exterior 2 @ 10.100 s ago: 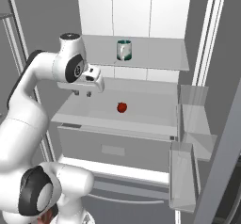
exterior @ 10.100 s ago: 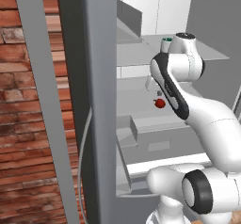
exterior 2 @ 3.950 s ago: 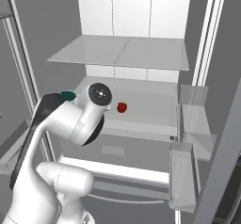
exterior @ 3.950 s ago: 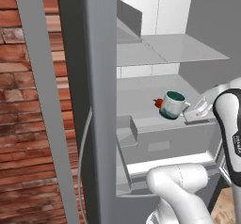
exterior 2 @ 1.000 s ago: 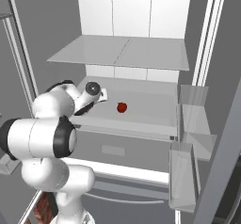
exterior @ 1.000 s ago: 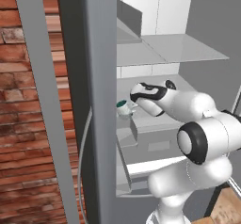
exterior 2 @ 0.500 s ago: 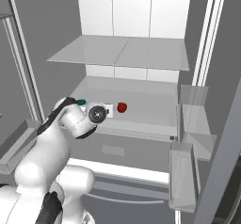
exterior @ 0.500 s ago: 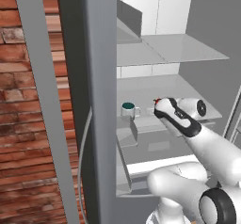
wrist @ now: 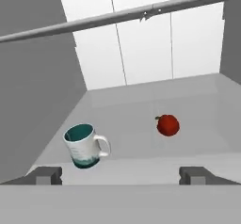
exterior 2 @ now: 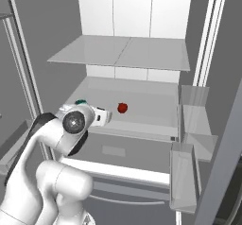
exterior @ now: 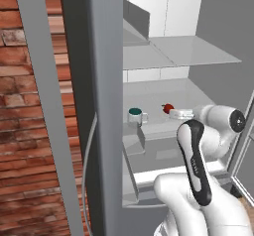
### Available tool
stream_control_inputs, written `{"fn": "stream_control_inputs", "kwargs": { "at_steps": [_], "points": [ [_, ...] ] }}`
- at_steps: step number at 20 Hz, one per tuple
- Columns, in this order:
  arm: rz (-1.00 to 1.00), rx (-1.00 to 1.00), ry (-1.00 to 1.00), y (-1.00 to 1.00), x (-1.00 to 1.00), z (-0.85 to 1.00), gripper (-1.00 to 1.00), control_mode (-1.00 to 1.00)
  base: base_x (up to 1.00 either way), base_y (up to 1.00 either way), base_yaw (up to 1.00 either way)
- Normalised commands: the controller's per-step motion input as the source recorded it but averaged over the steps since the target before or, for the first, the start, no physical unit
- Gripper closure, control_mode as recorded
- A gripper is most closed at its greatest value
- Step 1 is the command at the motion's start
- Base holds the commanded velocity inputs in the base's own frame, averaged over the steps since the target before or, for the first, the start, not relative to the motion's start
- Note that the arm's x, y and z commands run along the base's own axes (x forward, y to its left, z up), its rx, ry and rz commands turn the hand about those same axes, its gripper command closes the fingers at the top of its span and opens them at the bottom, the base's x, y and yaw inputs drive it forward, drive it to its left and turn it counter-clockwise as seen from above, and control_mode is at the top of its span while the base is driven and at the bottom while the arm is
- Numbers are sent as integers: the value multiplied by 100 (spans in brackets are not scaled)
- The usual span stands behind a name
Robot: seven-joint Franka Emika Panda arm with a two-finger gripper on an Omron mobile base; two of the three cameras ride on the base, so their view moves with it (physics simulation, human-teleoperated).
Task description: Place the mustard and mayonnaise from the counter to the top shelf of the fridge. If the existing items in the fridge are on the top shelf, move them to other shelves.
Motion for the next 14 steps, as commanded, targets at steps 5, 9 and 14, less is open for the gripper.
{"fn": "stream_control_inputs", "kwargs": {
  "at_steps": [5,9,14],
  "points": [
    [-21,0,37,-40,-100,100,-100,-100,0,0,0],
    [-22,0,56,-57,-96,93,-100,-100,0,0,0],
    [-17,-1,27,-33,-99,15,-100,-100,0,0,0]
  ]
}}
